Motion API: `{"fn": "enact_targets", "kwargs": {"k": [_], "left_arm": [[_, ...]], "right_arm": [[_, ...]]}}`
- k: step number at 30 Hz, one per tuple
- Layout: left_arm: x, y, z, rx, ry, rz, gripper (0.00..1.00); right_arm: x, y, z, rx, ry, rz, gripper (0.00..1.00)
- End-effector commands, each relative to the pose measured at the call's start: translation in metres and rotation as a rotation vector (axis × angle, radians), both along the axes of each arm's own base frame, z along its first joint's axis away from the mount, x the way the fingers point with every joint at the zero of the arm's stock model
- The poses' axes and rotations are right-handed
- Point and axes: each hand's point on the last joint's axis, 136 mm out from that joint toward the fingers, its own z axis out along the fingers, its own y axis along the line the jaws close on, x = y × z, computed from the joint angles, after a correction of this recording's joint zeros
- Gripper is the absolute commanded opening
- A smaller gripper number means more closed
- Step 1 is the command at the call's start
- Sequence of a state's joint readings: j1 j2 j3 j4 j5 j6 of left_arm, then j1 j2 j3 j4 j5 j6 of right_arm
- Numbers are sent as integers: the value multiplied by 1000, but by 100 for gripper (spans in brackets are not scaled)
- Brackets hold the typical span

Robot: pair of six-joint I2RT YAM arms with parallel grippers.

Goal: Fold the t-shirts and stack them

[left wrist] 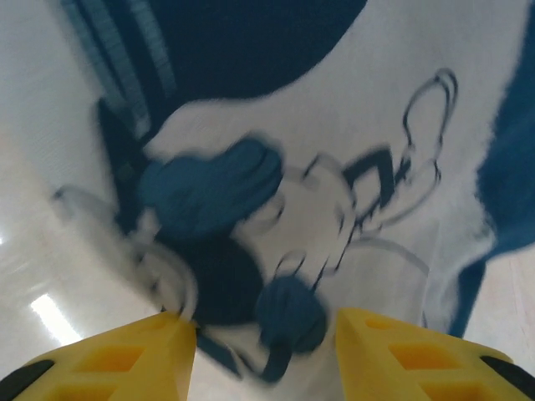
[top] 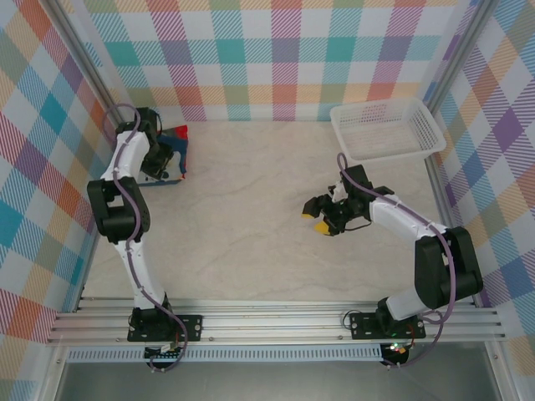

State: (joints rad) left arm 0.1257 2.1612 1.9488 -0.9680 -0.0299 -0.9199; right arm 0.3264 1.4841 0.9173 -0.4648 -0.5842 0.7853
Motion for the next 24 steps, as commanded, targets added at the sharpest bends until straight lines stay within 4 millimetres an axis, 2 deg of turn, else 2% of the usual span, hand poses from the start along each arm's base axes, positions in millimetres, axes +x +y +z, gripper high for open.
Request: {"fn": "enact_targets", "kwargs": {"k": [1,8,12,16,21,24], "left_arm": [[21,12,3,17,-24,2,47],[47,45,-6,22,-60,68,45],[55,49,-4,8,-81,85,46],[71,50,7,-8,-153,80,47],[86,34,-13,-109,-146,44,46],[87,24,-16,-130,-144,31,46]], "right_arm": [[-6,-5,1,-7,1,0,63],[-10,-7,1,-10,4,-6,63],[-11,-7,1,-12,5,-6,63],[-11,-7,1,-10,4,-8,63],[-9,-6,0,-10,5,-2,63],[-10,-6,1,-11,5,-4,63]]}}
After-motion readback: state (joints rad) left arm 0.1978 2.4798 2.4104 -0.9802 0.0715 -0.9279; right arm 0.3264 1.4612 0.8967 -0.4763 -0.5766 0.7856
